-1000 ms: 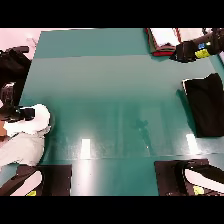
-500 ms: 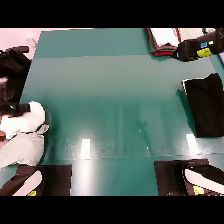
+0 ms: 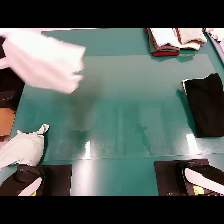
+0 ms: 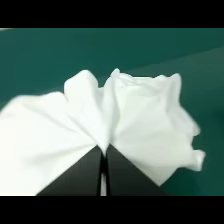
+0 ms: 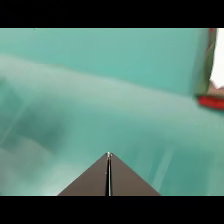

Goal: Fold the shirts.

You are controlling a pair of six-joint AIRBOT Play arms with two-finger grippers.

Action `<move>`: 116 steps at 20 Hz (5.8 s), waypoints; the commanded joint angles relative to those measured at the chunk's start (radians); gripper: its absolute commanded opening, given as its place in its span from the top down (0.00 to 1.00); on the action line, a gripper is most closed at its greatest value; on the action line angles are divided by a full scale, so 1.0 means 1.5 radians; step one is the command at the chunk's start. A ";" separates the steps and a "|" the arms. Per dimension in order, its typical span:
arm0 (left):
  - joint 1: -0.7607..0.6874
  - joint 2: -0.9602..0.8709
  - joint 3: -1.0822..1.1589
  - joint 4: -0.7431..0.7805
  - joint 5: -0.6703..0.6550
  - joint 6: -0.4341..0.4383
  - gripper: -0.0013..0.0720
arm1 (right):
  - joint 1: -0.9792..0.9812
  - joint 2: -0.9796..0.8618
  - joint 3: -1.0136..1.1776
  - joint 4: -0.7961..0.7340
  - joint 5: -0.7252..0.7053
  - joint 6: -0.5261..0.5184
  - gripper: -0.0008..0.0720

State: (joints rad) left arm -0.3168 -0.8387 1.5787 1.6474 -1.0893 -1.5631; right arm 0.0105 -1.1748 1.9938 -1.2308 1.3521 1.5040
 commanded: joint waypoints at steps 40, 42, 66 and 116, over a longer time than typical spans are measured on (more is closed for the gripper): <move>0.036 -0.551 0.013 -0.260 0.065 0.043 0.95 | -0.080 0.041 -0.443 0.006 0.058 0.010 0.96; 0.050 -0.533 0.028 -0.257 0.067 0.054 0.95 | -0.079 0.040 -0.584 0.040 -0.024 0.009 0.88; 0.051 -0.259 0.029 -0.140 0.160 0.053 0.95 | 0.050 -0.139 -0.288 0.133 -0.151 -0.113 0.97; 0.251 -0.086 -0.671 -0.245 0.004 0.012 0.17 | 0.038 -0.024 -0.447 0.127 -0.038 -0.066 0.38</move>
State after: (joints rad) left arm 0.0498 -1.0134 0.7364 1.3521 -1.1484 -1.5402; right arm 0.0677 -1.2793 1.4052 -1.0420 1.3289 1.4059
